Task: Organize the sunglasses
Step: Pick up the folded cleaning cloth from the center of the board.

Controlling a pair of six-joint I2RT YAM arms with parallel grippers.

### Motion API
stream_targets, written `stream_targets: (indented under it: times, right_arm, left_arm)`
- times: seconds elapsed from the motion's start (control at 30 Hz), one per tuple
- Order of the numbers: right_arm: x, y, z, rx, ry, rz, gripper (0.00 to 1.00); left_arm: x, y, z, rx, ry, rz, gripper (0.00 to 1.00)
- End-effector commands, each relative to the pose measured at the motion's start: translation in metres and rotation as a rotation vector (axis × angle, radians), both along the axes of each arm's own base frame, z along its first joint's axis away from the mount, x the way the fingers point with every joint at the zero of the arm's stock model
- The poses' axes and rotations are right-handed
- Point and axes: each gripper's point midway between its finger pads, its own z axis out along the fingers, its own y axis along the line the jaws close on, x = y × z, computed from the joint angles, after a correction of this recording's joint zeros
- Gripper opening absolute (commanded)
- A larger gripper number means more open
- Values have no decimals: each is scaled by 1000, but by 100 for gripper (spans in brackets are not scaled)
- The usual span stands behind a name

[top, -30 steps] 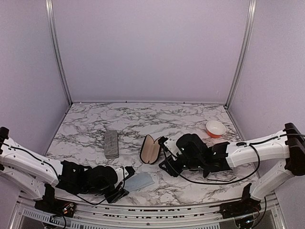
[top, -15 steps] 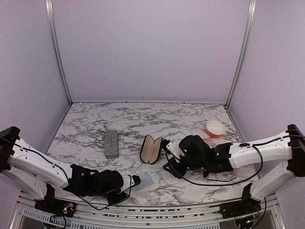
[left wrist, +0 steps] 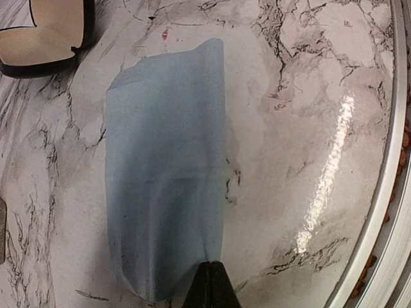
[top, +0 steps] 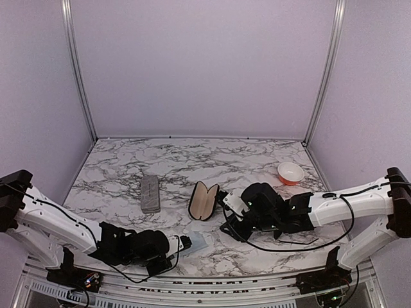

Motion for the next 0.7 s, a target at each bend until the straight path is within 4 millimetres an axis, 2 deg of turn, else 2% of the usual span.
stream_targets:
  times: [0.0, 0.07, 0.17, 0.23, 0.5, 0.67]
  right_arm:
    - [-19, 15, 0, 30, 11, 152, 47]
    - [-32, 22, -2, 42, -24, 237, 48]
    - [-56, 36, 1, 65, -174, 394, 49]
    - [-63, 41, -2, 63, -246, 445, 49]
    - [-51, 66, -23, 5, -338, 498, 40]
    - [-47, 73, -39, -39, -352, 521, 34]
  left_arm:
    - [-1, -1, 8, -11, 6, 13, 0]
    - [-3, -2, 12, -38, 23, 21, 0]
    - [-5, 1, 15, -62, 39, 37, 0]
    - [-5, 5, 15, -74, 42, 50, 0]
    - [-7, 10, 8, -83, 62, 67, 0]
    - [-7, 13, 4, -82, 66, 79, 0]
